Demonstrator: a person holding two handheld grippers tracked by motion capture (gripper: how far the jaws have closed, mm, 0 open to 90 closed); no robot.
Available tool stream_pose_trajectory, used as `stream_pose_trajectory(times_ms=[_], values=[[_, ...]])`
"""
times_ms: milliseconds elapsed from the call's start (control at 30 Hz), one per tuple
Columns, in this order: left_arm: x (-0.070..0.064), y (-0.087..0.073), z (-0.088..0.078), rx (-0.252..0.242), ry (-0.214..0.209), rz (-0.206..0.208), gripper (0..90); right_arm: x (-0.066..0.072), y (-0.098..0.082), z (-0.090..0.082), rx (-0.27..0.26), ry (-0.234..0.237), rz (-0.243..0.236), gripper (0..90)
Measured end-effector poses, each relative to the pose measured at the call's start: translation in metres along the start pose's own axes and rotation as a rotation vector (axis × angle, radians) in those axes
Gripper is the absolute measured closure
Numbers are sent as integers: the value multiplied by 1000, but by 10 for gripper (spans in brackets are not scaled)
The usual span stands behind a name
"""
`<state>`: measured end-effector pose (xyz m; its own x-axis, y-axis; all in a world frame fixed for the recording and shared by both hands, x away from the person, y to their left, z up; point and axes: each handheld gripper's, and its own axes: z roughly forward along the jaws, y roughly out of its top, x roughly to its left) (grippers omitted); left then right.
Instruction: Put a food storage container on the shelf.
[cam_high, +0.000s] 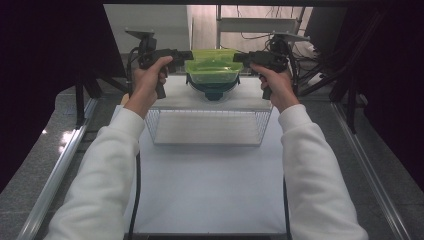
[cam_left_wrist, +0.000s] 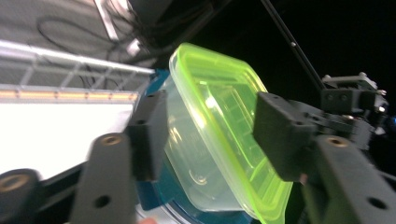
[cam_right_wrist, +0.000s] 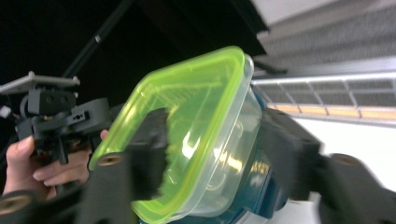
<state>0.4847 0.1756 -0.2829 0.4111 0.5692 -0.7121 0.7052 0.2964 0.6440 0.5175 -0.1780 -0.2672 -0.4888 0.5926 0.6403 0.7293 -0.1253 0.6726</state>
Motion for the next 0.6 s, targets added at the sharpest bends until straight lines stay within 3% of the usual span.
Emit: stream_pose_trajectory(times_ms=[100,167,433,600], values=[[-4,-1,-7,-11,12,28,289,1,-3,-8,-44,7,-16,286],[-8,-3,-14,-16,25,64,249,5,-6,-17,-63,-14,-69,260],[-23,-30,-50,-28,66,222,215,13,-31,-57,-67,-20,-249,243],[-25,-56,-67,-4,84,294,213,14,-56,-78,-33,-80,-395,242]])
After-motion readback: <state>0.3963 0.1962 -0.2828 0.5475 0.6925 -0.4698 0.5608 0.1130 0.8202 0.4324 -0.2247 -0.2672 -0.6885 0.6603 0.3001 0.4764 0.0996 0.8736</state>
